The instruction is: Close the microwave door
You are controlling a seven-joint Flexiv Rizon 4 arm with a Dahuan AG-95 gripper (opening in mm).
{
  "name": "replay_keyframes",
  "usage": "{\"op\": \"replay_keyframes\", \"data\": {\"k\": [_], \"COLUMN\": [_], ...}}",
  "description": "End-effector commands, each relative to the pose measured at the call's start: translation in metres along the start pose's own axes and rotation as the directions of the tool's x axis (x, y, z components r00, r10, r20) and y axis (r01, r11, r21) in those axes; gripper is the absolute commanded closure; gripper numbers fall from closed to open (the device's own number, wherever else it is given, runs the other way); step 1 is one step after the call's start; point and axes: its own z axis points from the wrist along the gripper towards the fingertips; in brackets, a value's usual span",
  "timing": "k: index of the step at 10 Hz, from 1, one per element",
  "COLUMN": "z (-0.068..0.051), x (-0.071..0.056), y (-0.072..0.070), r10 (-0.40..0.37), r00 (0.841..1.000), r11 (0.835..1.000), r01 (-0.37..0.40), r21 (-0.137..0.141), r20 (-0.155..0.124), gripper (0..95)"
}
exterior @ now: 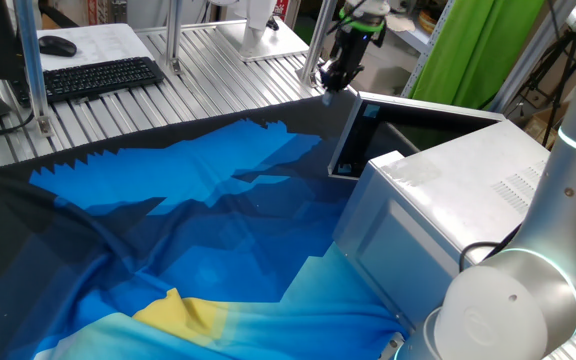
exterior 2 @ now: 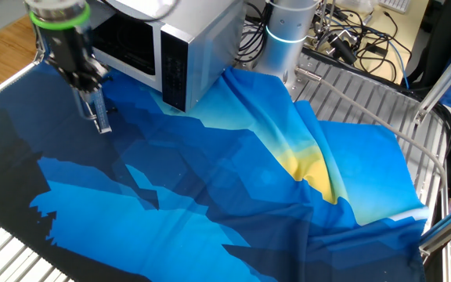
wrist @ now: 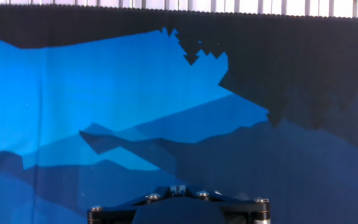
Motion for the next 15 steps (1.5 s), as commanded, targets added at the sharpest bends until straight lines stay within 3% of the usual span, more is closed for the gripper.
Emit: {"op": "replay_keyframes", "data": {"k": [1,4,9,12,15], "z": [-0.001,0.008,0.018,0.027,0.037], "x": [0.007,0.019,0.028,0.04,0.056], "y": [-0.006,-0.02,-0.029,-0.02,-0.009], "r10": [-0.017,-0.037,-0.044,-0.022,-0.016], "r00": [1.0,0.999,0.999,1.0,1.0], "r11": [1.0,0.999,0.999,1.0,1.0], "r01": [0.017,0.037,0.044,0.022,0.015], "r21": [0.009,0.006,0.009,0.011,0.018], "r20": [0.003,0.006,0.005,0.016,0.008], "gripper": [95.0,95.0,95.0,95.0,95.0]}}
